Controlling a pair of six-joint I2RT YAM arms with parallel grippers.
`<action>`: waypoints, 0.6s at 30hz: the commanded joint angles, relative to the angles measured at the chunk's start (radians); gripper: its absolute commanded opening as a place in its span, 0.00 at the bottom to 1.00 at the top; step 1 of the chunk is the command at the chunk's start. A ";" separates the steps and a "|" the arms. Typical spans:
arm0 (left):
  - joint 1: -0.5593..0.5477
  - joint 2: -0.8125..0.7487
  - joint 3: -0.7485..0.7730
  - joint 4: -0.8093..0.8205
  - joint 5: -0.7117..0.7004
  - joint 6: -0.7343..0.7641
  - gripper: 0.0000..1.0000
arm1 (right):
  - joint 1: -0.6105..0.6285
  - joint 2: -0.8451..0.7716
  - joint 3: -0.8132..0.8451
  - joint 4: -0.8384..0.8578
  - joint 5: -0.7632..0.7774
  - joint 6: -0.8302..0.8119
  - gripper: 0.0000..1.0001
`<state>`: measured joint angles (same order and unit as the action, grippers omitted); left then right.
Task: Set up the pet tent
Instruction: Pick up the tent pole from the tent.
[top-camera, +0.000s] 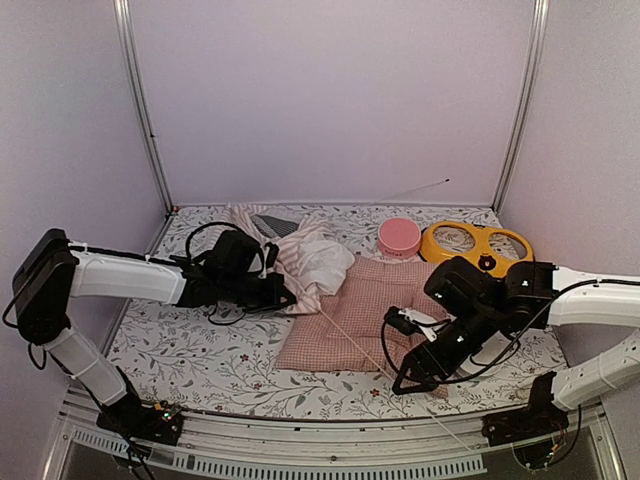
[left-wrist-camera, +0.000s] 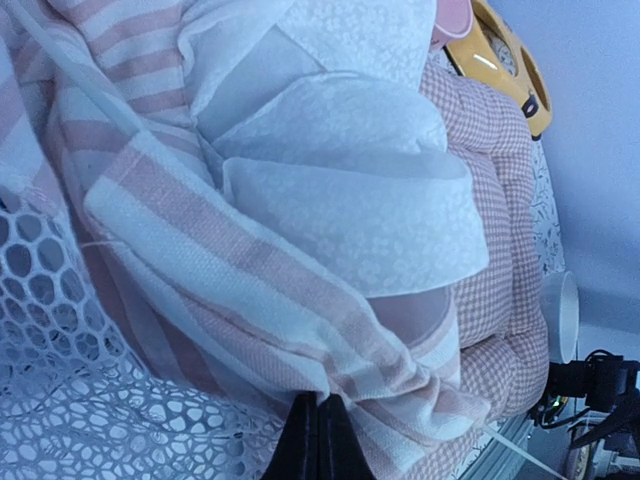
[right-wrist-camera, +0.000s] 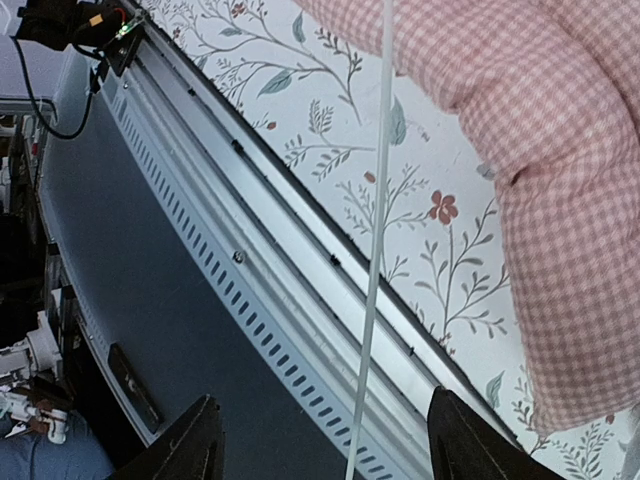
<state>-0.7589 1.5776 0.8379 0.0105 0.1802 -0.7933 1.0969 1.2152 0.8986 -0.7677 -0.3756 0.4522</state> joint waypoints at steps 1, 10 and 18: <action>0.012 0.016 0.020 0.004 0.018 0.017 0.00 | 0.008 -0.091 -0.041 -0.115 -0.147 0.012 0.71; 0.013 0.019 0.024 0.006 0.018 0.018 0.00 | 0.009 -0.155 -0.115 -0.232 -0.258 -0.020 0.67; 0.014 0.025 0.027 0.011 0.026 0.016 0.00 | 0.027 -0.202 -0.180 -0.232 -0.331 0.015 0.59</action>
<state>-0.7559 1.5875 0.8429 0.0105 0.1925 -0.7918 1.1057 1.0477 0.7475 -0.9836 -0.6483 0.4519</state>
